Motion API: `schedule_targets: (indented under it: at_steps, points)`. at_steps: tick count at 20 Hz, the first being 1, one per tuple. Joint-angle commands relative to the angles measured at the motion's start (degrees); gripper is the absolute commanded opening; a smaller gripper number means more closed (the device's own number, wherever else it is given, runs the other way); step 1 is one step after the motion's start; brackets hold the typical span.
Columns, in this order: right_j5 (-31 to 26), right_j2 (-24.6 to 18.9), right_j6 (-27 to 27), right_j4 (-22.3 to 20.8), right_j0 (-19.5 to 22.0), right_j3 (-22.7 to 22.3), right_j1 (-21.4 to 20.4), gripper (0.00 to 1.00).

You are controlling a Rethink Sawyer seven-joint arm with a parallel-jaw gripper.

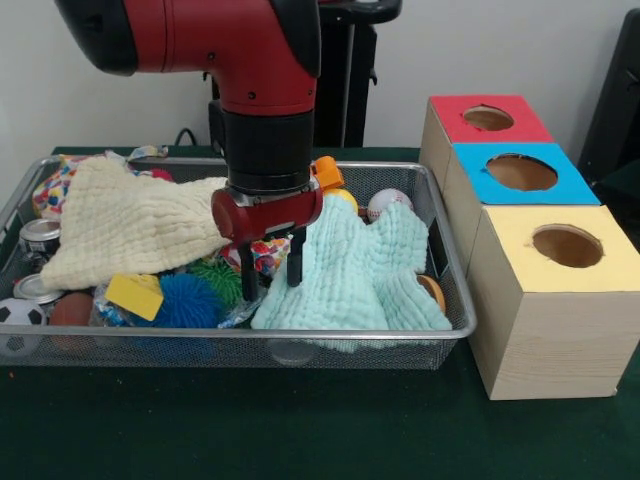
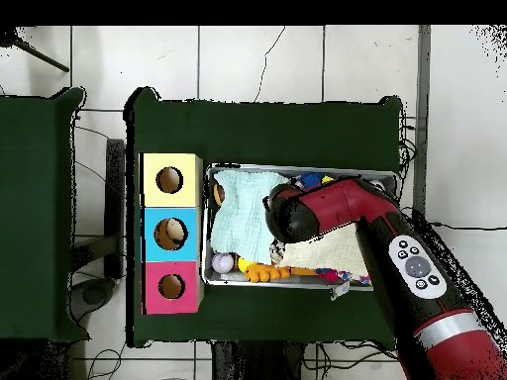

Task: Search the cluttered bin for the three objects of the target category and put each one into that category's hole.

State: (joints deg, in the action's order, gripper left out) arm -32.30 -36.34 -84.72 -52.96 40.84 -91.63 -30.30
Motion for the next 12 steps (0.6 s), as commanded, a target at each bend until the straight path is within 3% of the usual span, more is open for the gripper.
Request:
schedule_targets:
  at_steps: [1, 7, 12]
  points:
    - [-4.72, 2.66, 12.43, -2.15, 2.88, -7.32, -1.70, 1.00]
    - [-7.49, 0.36, 13.85, 1.11, 4.40, -9.56, -5.31, 1.00]
    - [-5.40, 0.63, 13.16, -1.60, 4.13, -8.78, -3.55, 1.00]
